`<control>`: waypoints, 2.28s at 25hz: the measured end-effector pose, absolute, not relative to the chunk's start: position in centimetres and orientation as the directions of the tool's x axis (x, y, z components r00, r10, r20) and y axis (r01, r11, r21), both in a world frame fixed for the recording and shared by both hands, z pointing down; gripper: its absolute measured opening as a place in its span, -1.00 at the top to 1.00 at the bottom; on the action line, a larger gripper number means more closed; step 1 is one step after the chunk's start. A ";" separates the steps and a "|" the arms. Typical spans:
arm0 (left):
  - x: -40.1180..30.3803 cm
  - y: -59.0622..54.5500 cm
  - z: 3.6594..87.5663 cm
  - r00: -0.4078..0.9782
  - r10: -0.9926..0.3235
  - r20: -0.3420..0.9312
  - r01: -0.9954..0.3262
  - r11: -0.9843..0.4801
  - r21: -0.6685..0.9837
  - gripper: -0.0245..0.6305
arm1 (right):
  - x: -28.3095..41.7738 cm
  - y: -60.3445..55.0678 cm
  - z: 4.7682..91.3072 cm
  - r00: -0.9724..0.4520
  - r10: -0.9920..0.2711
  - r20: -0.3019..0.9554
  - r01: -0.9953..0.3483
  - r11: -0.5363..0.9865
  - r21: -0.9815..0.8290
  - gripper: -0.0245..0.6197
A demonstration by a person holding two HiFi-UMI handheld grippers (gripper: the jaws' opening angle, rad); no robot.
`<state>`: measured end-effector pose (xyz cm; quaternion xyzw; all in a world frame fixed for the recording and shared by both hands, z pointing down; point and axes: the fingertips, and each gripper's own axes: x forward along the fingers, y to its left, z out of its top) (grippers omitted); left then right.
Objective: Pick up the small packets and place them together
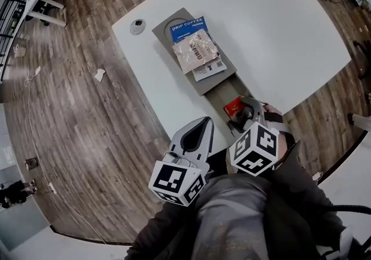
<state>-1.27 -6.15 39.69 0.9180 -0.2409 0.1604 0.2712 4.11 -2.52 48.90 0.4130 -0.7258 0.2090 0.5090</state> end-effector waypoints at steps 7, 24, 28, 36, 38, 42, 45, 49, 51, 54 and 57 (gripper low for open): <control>-1.6 -7.8 40.3 0.846 -0.343 0.408 -0.513 -0.732 0.449 0.92 | 4.3 -2.9 49.9 -0.110 -0.274 0.956 -0.781 0.619 0.088 0.12; -2.3 -8.5 40.5 0.848 -0.352 0.396 -0.515 -0.723 0.461 0.92 | 3.8 -1.5 50.4 -0.043 -0.263 0.964 -0.695 0.701 0.160 0.91; -2.3 -7.8 40.4 0.846 -0.353 0.400 -0.517 -0.724 0.456 0.92 | 2.9 -0.5 50.3 -0.092 -0.266 0.959 -0.700 0.702 0.128 0.91; -2.3 -7.5 39.8 0.848 -0.362 0.387 -0.517 -0.729 0.450 0.92 | 2.9 0.0 49.2 -0.176 -0.278 0.945 -0.764 0.643 0.047 0.27; -2.2 -7.5 39.7 0.849 -0.363 0.385 -0.516 -0.729 0.450 0.92 | 2.9 0.3 49.5 -0.186 -0.254 0.949 -0.758 0.652 0.026 0.19; -2.1 -7.7 39.8 0.848 -0.365 0.385 -0.517 -0.728 0.450 0.92 | 3.1 0.7 50.3 -0.146 -0.220 0.965 -0.721 0.691 0.049 0.11; -2.0 -7.7 40.0 0.848 -0.363 0.386 -0.517 -0.727 0.451 0.92 | 3.1 0.8 50.4 -0.145 -0.203 0.968 -0.710 0.703 0.041 0.12; -1.6 -7.8 40.0 0.848 -0.365 0.385 -0.518 -0.727 0.451 0.92 | 3.6 0.4 50.5 -0.127 -0.219 0.967 -0.694 0.717 0.072 0.34; -1.6 -7.9 39.9 0.847 -0.367 0.385 -0.519 -0.727 0.449 0.92 | 4.2 0.0 50.5 -0.091 -0.247 0.965 -0.688 0.716 0.118 0.68; -1.7 -7.8 39.9 0.843 -0.373 0.386 -0.525 -0.725 0.446 0.92 | 4.5 -0.2 50.6 -0.069 -0.263 0.962 -0.682 0.716 0.147 0.71; -1.7 -7.7 39.8 0.842 -0.378 0.385 -0.528 -0.726 0.441 0.92 | 4.5 -0.3 50.6 -0.066 -0.268 0.961 -0.679 0.718 0.153 0.72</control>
